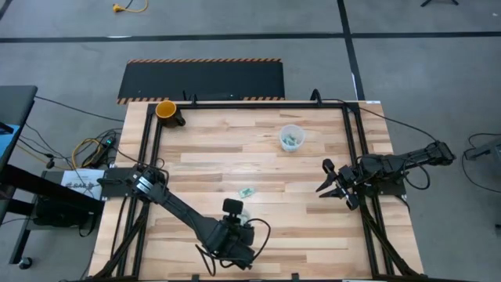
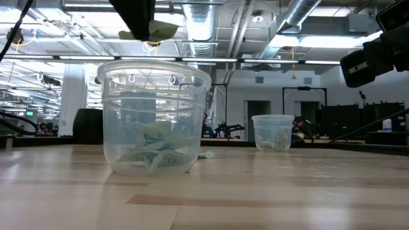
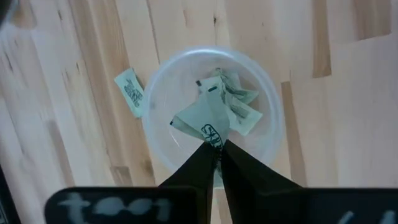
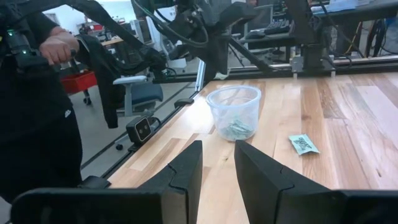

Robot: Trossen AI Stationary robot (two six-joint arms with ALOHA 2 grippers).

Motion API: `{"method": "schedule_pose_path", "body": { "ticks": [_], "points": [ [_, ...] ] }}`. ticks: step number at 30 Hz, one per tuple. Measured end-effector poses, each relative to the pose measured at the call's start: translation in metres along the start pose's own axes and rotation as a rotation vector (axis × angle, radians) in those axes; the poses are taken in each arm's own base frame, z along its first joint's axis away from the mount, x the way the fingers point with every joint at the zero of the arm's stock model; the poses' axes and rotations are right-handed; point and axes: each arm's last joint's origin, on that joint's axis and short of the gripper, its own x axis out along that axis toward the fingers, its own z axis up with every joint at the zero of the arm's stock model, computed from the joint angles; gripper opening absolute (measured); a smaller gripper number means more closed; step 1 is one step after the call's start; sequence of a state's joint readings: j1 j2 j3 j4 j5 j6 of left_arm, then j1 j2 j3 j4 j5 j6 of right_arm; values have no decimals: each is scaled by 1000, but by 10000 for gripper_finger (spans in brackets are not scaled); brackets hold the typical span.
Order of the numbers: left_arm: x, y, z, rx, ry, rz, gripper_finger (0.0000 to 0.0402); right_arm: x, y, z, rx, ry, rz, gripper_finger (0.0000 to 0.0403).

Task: Pick and place Stevia / Truvia into bins
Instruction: Put the stevia packet into the bottom transparent container

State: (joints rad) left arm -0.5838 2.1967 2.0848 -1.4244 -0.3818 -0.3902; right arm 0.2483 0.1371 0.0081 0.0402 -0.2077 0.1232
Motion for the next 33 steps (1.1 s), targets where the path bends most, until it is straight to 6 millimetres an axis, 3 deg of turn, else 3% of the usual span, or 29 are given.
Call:
{"method": "schedule_pose_path", "body": {
  "ticks": [15,25,29,33],
  "points": [
    [8,11,3,-35,-6,78,113,0,0,0,0,0,0,87],
    [12,27,8,19,-32,210,120,0,0,0,0,0,0,87],
    [17,42,11,35,-31,293,120,0,0,0,0,0,0,87],
    [25,71,10,51,49,407,120,0,0,0,0,0,0,87]
  ]
}}
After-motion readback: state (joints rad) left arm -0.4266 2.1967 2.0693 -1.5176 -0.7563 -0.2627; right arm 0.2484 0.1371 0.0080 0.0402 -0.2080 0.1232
